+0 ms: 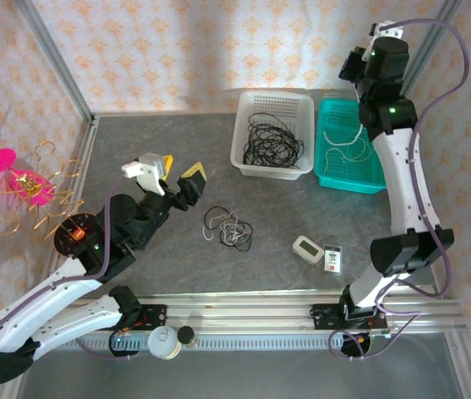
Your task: Untangle the cables
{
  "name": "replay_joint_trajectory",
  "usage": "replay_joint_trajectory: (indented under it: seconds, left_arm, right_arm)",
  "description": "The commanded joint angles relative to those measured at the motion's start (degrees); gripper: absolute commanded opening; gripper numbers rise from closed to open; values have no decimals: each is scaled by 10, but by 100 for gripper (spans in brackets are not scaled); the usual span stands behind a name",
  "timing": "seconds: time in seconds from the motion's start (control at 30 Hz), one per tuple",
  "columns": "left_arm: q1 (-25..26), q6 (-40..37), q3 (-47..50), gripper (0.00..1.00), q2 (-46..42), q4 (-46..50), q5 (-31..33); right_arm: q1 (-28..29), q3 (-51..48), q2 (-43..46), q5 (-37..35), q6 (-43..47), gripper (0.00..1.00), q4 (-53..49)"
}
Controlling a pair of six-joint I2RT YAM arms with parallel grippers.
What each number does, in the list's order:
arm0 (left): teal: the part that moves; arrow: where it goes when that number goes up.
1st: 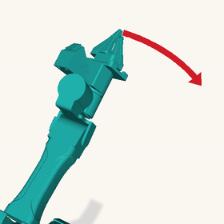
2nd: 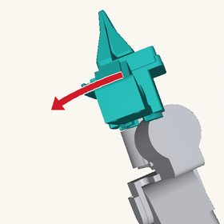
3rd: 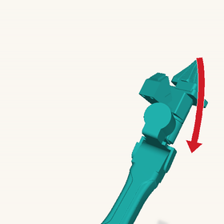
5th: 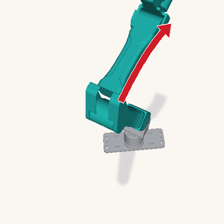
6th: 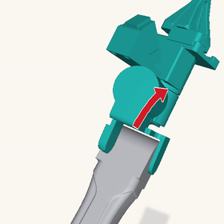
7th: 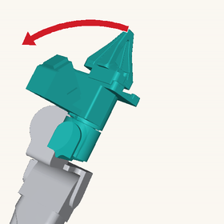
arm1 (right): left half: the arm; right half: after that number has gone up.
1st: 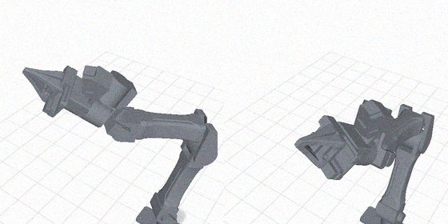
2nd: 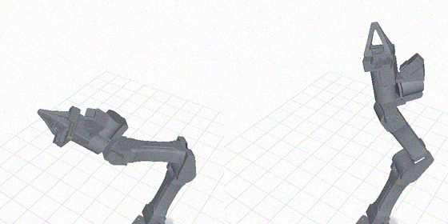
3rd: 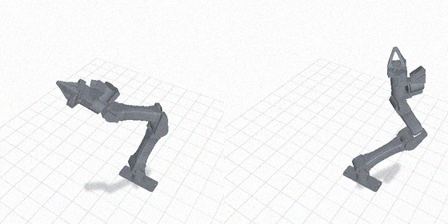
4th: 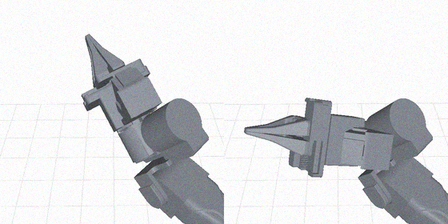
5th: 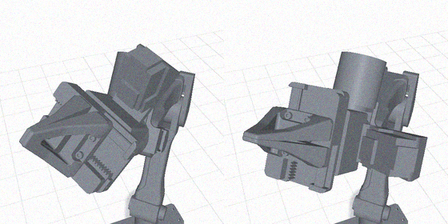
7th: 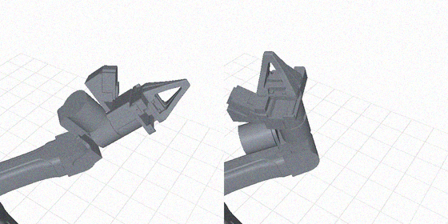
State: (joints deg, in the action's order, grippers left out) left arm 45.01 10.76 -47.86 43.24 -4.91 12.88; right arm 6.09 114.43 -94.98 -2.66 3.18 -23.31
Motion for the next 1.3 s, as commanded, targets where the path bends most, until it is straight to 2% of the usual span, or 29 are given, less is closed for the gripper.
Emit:
replay_joint_trajectory:
  seconds: [0.0, 0.1, 0.2, 0.37, 0.57, 0.7, 0.83, 0.97, 1.13, 1.27]
  left_arm:
    - [2, 28, 13, 81, -12, 6, 13]
    - [2, 37, 27, 81, -11, 4, 13]
    - [2, 46, 33, 81, -11, 9, 13]
    - [2, 64, 44, 81, -18, 18, 19]
    - [2, 103, 81, 81, -20, 8, 9]
    - [2, 130, 104, 80, -18, 12, 20]
    - [2, 142, 109, 80, -17, 32, 31]
    - [2, 144, 109, 80, -16, 40, 35]
    - [2, 149, 113, 81, -9, 41, 33]
    - [-1, 167, 120, 81, 18, 49, 33]
  right_arm:
    - [-21, -34, -10, -48, 27, 0, 37]
    - [-36, -104, -17, -40, 26, 0, 91]
    - [-54, -136, -44, -21, 6, 0, 104]
    - [-74, -148, -106, 36, -28, 0, 95]
    - [-80, -124, -185, 40, -55, 2, 61]
    - [-80, -115, -219, 20, -70, 11, 46]
    - [-80, -117, -237, 18, -78, 29, 44]
    - [-81, -107, -248, 23, -86, 42, 32]
    - [-81, -108, -227, 41, -97, 44, 25]
    - [-80, -131, -178, 92, -110, 44, 17]
